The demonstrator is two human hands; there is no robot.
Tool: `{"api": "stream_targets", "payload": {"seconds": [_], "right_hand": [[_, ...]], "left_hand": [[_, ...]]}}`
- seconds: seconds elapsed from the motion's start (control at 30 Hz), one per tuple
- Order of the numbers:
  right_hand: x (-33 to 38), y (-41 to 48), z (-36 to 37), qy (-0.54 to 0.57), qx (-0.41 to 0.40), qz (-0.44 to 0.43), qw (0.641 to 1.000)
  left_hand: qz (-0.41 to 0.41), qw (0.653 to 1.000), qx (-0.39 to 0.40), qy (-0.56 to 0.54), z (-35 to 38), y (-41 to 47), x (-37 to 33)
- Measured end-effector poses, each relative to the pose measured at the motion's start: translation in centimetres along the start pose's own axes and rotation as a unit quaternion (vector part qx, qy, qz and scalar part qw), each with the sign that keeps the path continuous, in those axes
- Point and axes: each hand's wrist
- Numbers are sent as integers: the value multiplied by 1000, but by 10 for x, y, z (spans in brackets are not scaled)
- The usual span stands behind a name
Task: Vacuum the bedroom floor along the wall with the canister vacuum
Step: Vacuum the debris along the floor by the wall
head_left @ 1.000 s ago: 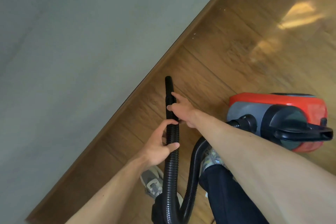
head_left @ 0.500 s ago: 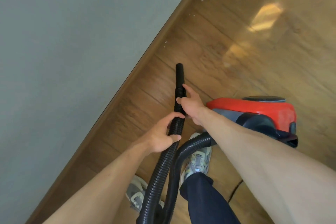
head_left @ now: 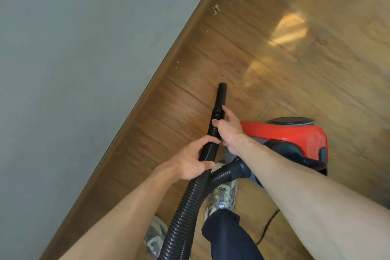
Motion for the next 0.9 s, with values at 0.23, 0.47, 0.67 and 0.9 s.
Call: {"api": "stream_targets", "payload": {"seconds": [0.23,0.47,0.67,0.9], "right_hand": [[-10,-13,67,-90,95,-42,991],[-30,-22,112,-130,165,-48,976],[-6,-3,112,-113,143,-72,981],[38,26,92,-90,95,-94,987]], "left_hand": [[-40,993,-64,-88,-18,-35,50],[-72,976,-100,-180,-18,-59,89],[-50,979,-123,-157,-35,-38,73],[-6,987,-121,-105,-54,-4,31]]}}
Point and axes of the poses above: each hand's wrist, its own y-axis towards the middle knuckle, its own z-axis out of the palm, x = y × z, and after that the axes turned 4 degrees about -z, right-handed
